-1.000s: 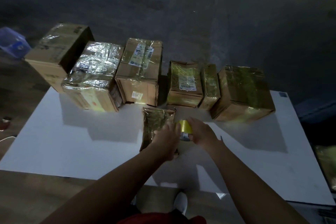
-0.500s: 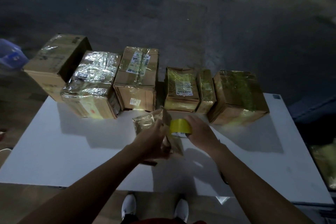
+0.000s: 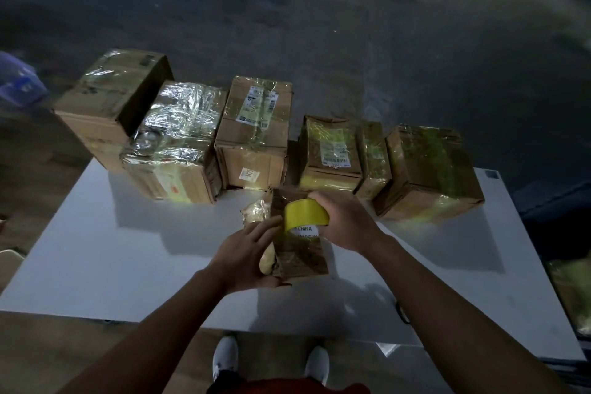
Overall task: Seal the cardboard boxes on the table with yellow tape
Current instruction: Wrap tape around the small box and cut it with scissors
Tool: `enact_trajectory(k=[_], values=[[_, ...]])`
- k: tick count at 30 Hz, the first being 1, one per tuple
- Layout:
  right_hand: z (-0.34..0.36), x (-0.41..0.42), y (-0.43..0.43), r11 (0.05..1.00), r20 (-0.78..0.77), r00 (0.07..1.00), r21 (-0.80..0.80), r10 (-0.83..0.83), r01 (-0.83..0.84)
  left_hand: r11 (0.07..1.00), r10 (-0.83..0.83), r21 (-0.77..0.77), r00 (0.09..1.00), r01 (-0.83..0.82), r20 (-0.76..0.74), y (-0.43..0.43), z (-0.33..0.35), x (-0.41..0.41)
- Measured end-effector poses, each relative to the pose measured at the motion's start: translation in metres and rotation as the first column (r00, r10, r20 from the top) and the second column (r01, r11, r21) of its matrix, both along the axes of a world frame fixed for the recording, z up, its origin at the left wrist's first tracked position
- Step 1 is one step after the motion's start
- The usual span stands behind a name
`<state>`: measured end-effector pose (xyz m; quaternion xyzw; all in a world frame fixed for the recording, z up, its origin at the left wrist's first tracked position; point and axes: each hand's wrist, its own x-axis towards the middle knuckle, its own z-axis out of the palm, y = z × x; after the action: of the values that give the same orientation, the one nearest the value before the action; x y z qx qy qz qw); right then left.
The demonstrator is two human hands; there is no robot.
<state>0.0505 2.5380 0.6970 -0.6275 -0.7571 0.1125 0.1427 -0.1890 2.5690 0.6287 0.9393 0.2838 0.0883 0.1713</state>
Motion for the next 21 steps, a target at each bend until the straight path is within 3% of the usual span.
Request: enact_trajectory(k=[7,11,14,19,21], values=[[0.0,0.01,-0.006,0.999,0.16,0.986,0.017,-0.039,0.036,1.0,0.005,-0.018,0.998,-0.006,-0.056,0.001,-0.003,-0.016],[0.002,-0.001,-0.007,0.993,0.062,0.991,0.021,-0.115,0.114,0.996,0.024,0.083,0.994,-0.015,-0.11,-0.001,0.007,-0.016],[0.001,-0.01,-0.009,0.99,-0.007,0.99,-0.005,-0.139,0.139,0.986,0.074,0.163,0.962,-0.031,-0.264,-0.011,0.024,0.0],[0.005,-0.02,-0.004,0.989,-0.029,0.993,-0.089,-0.117,0.114,0.988,0.134,0.127,0.913,-0.091,-0.386,-0.031,0.028,0.038],[0.002,-0.014,-0.004,0.985,-0.106,0.986,-0.128,-0.132,0.118,0.986,0.142,0.138,0.914,-0.096,-0.38,-0.033,0.022,0.038]])
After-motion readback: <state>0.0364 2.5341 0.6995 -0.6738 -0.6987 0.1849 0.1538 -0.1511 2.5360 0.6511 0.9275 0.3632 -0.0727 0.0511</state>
